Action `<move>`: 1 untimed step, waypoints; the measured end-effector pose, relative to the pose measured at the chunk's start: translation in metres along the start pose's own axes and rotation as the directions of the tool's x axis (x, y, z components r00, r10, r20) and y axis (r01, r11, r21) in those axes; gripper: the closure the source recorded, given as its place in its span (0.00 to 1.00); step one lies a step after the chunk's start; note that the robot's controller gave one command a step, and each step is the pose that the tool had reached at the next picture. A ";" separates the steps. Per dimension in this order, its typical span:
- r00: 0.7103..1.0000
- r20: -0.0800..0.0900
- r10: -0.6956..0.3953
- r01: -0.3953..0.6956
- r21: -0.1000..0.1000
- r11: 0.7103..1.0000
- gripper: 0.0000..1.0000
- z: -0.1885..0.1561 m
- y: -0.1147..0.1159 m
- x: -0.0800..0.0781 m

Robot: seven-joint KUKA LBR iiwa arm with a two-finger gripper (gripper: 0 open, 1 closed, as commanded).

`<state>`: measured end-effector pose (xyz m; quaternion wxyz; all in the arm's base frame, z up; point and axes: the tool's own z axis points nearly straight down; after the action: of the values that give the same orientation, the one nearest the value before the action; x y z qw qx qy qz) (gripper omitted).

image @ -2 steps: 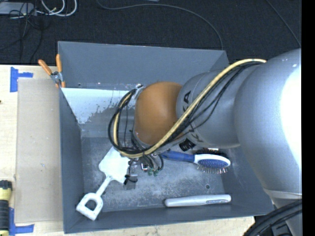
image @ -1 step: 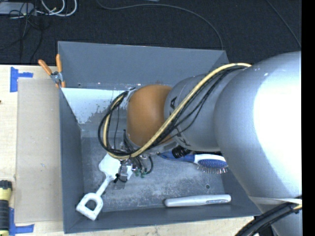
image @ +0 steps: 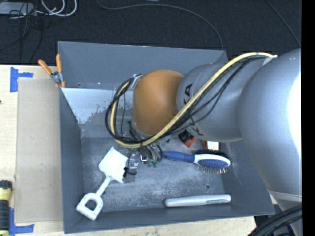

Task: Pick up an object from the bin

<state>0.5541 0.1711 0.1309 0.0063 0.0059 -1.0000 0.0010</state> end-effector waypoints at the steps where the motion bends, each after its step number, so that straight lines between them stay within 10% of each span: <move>1: 0.992 0.005 0.130 -0.130 -0.002 0.992 0.00 -0.067 0.014 -0.016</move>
Offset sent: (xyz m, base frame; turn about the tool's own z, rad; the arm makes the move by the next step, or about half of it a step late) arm 0.0066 0.0407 0.2172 0.0567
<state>0.5705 0.1855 0.1979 0.0037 -0.0592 -0.9982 0.0006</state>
